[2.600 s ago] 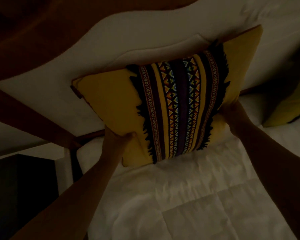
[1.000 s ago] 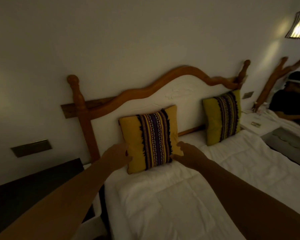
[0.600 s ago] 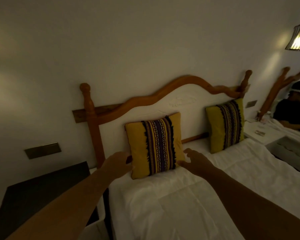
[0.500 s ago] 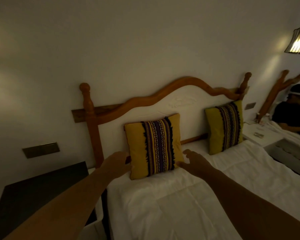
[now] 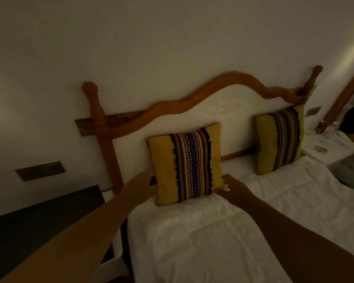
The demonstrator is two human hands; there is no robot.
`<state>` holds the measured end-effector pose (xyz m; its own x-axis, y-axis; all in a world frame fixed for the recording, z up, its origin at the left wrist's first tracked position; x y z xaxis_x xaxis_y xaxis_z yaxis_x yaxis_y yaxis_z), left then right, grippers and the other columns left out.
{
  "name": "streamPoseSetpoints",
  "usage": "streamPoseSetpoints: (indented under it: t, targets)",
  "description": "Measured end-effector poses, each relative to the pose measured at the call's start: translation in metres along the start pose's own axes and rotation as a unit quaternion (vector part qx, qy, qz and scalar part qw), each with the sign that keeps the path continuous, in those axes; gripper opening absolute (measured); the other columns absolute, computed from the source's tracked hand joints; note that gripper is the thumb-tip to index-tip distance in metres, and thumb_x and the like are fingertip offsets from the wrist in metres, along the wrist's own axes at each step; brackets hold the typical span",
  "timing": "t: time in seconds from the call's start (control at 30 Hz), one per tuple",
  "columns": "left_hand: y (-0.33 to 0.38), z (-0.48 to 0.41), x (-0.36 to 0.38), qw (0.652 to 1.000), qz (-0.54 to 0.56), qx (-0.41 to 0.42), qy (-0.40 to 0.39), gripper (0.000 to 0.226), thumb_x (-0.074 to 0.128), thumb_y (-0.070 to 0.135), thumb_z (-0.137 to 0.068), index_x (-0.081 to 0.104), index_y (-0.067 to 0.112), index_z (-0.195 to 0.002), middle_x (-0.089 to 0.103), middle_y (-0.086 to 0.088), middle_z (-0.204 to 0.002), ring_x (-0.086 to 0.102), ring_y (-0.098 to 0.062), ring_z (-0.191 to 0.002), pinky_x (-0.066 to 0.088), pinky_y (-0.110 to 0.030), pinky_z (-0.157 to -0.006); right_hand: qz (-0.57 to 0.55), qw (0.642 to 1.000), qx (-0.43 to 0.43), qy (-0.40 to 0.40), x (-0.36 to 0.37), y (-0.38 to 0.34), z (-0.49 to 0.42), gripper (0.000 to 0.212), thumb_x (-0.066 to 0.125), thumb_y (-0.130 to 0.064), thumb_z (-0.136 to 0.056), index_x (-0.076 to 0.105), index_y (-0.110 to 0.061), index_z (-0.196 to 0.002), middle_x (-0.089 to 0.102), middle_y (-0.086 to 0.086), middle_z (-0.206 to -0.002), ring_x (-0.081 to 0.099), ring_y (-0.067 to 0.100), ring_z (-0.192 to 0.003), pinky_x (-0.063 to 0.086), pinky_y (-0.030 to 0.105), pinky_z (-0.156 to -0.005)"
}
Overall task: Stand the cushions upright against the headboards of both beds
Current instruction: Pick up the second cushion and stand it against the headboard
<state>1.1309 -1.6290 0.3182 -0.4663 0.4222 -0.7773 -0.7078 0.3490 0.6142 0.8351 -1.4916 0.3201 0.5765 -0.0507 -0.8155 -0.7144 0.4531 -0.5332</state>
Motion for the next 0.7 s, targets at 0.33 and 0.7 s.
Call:
streamPoseSetpoints:
  t: [0.33,0.7]
  targets:
    - [-0.065,-0.134,0.051,0.988,0.123,-0.09,0.03,0.079,0.076,0.036,-0.083,0.036,0.01,-0.146,0.047,0.001,-0.134,0.047,-0.015,-0.121,0.032,-0.017,-0.092,-0.061,0.996,0.066,0.006,0.028,0.047,-0.156,0.081,0.068,-0.046,-0.088,0.032,-0.011,-0.152,0.048,0.013,-0.149,0.049,0.031,-0.134,0.043,0.045,-0.108]
    - [-0.157,-0.267,0.139,0.953,0.247,-0.176,0.017,0.123,0.089,0.027,-0.071,0.002,0.02,-0.158,0.029,0.002,-0.154,0.038,-0.014,-0.134,0.034,-0.029,-0.105,-0.174,0.973,0.144,0.051,0.07,0.152,-0.332,0.081,0.066,-0.045,-0.09,0.025,-0.018,-0.155,0.038,0.013,-0.157,0.044,0.035,-0.137,0.047,0.052,-0.105]
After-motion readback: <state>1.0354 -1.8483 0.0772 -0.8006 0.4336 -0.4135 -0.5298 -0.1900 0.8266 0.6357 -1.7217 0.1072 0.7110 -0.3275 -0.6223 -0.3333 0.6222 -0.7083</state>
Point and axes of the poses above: each hand's wrist, its own z-axis away from the middle knuckle, its own x-axis out of the palm, y = z × x, the point moved 6 cm from there along -z, towards the middle knuckle
